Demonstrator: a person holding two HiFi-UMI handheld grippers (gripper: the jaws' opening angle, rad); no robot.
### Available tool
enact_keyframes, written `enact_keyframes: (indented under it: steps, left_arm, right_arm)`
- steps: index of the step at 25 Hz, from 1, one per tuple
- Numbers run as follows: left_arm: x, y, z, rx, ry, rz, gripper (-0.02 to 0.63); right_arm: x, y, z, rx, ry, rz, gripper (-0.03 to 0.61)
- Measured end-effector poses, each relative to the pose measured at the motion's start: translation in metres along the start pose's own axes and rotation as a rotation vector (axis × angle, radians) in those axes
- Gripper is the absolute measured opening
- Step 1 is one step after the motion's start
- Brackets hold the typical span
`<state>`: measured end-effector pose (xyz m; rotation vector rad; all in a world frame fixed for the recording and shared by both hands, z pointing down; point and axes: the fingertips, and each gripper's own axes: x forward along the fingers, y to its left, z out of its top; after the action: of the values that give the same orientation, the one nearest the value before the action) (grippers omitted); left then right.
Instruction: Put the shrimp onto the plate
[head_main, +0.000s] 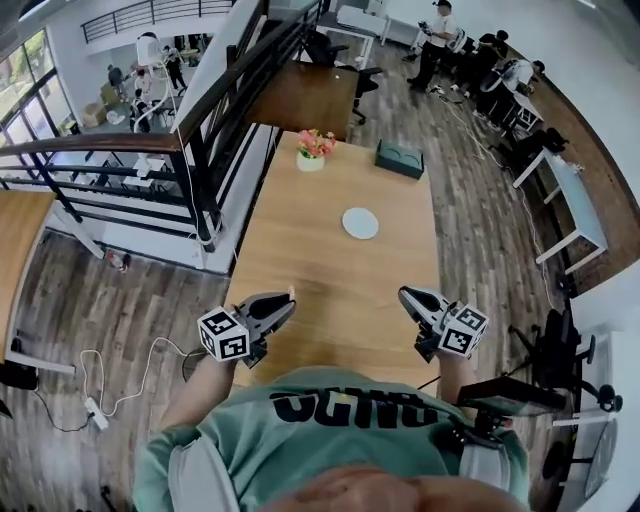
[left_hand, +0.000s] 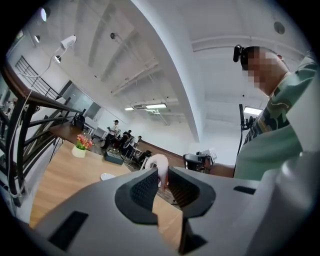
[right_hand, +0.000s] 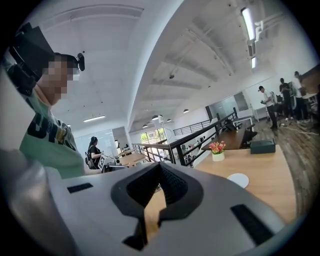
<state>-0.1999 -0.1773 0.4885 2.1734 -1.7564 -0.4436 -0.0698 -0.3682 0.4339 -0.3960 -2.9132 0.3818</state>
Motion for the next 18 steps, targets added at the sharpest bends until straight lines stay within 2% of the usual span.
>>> enact_keyframes:
  steps: [6, 10, 14, 18]
  left_arm:
    - [0.021, 0.007, 0.001, 0.025, -0.026, 0.119, 0.064]
    - [0.049, 0.006, 0.027, 0.083, -0.037, 0.165, 0.064]
    - [0.086, 0.019, 0.051, 0.105, 0.027, 0.142, 0.064]
    - [0.113, 0.021, 0.042, 0.117, 0.049, 0.139, 0.064]
  right_arm:
    - [-0.006, -0.057, -0.015, 0.02, -0.007, 0.049, 0.006]
    - [-0.004, -0.078, 0.007, -0.03, -0.027, 0.137, 0.006]
    - [-0.013, -0.124, 0.009, 0.03, -0.05, 0.049, 0.006]
    - [-0.019, -0.14, 0.011, 0.017, -0.042, 0.051, 0.006]
